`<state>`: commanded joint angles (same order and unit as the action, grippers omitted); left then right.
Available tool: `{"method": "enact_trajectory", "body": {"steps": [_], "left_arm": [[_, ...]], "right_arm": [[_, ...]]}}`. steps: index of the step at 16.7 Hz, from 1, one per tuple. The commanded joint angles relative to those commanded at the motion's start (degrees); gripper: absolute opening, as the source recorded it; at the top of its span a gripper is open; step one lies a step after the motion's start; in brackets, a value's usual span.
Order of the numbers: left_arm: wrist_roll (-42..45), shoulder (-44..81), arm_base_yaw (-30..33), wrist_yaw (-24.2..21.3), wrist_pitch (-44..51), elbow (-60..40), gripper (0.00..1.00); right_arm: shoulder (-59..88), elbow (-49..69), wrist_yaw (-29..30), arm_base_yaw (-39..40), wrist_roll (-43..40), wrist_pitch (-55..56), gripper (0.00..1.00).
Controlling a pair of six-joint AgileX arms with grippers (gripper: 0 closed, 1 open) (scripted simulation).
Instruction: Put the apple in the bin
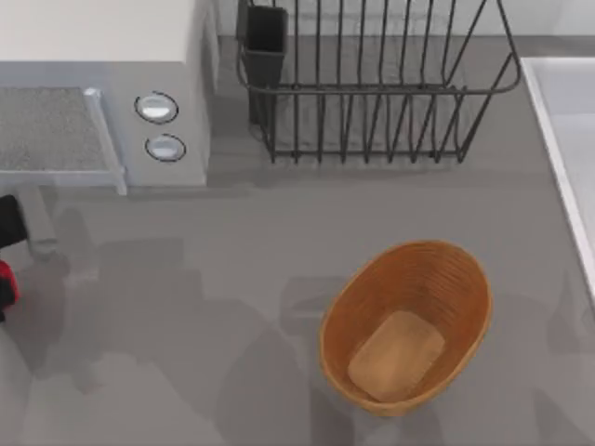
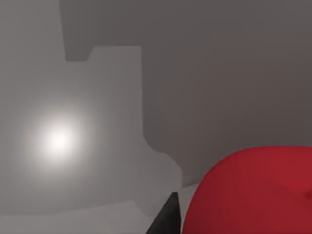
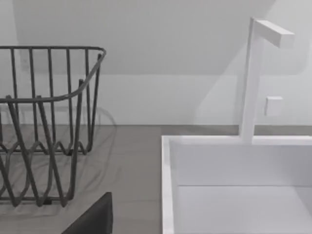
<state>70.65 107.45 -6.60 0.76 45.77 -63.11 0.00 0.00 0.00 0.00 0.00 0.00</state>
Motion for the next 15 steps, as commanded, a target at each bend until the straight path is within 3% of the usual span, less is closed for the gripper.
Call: {"method": "enact_trajectory", "body": {"steps": [7, 15], "left_arm": [[4.9, -11.6, 0.2, 2.9, 19.1, -11.4, 0.0], [-1.8, -7.2, 0.4, -0.7, 31.0, -24.2, 0.0]], "right_arm": [[0.0, 0.0, 0.0, 0.0, 0.0, 0.0, 1.0], [0.0, 0.0, 0.0, 0.0, 0.0, 0.0, 1.0]]}}
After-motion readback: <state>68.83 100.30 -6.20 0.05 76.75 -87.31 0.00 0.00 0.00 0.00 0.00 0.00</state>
